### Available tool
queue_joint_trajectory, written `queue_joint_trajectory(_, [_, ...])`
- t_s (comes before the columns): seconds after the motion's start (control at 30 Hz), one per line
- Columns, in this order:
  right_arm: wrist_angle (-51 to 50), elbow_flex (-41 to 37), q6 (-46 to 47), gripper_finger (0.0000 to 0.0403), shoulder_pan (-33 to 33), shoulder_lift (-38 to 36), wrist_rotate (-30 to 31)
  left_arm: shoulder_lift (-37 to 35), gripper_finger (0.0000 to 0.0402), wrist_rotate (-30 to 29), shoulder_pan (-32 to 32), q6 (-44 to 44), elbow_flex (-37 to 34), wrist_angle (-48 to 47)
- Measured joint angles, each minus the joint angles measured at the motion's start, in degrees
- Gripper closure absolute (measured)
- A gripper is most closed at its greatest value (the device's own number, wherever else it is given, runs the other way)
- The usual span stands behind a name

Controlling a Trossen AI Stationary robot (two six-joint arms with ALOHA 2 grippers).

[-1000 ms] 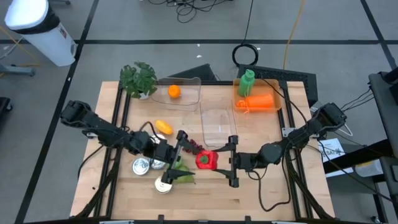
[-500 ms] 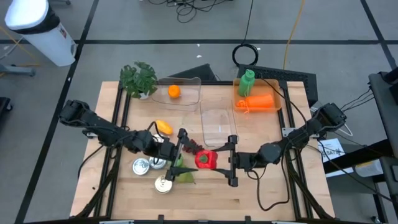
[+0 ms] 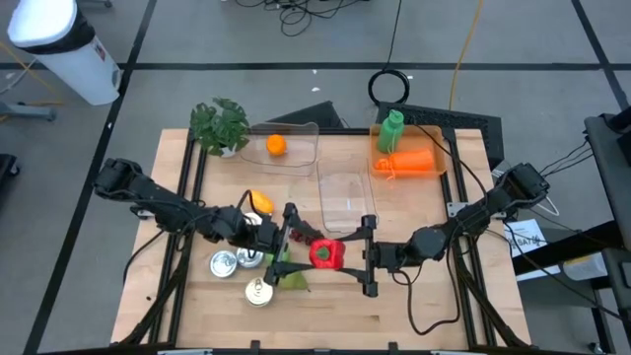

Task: Pick & Place Food Item
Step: Put the red bell pepper into the top transparent bin

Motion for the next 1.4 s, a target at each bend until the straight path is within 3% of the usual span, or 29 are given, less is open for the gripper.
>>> queue_joint_trajectory(0.27, [0.0,0.0,0.0,0.0132,0.0,0.0,0.0,0.0,0.005,0.7,0.0,-0.6,0.0,0.0])
queue_joint_trajectory(0.43, [-0.2,0.0,0.1,0.0134,0.0,0.0,-0.2,0.0,0.005,3.9,0.0,-6.4,0.0,-0.3])
queue_joint_trajectory(0.53, [-0.1,0.0,0.1,0.0131,0.0,0.0,-0.1,0.0,0.005,1.9,0.5,-6.4,0.0,0.0])
queue_joint_trajectory(0.67, [-0.2,0.0,-0.3,0.0133,0.0,0.0,0.0,0.0,0.005,-5.9,-0.1,-11.7,0.0,-0.5])
queue_joint_trajectory(0.83, [-0.8,0.1,-0.4,0.0133,-0.1,0.0,0.4,0.0,0.005,-26.7,-3.6,-8.3,0.0,-0.4])
queue_joint_trajectory(0.93, [-0.4,0.1,-0.6,0.0131,0.0,0.0,-0.1,0.0,0.005,-31.4,-4.7,-9.5,0.0,2.2])
queue_joint_trajectory(1.07, [-0.5,0.1,-1.0,0.0134,-0.1,0.0,-0.1,0.0,0.005,-29.8,-4.9,-11.0,0.0,3.4])
queue_joint_trajectory(1.27, [-1.4,0.1,0.6,0.0131,-0.4,0.0,0.0,0.0,0.005,-30.0,-4.7,4.5,0.0,1.3])
queue_joint_trajectory(1.4, [-3.1,0.1,2.4,0.0133,-1.1,0.0,-0.7,-0.1,0.005,-18.6,-4.5,5.3,0.0,-2.3])
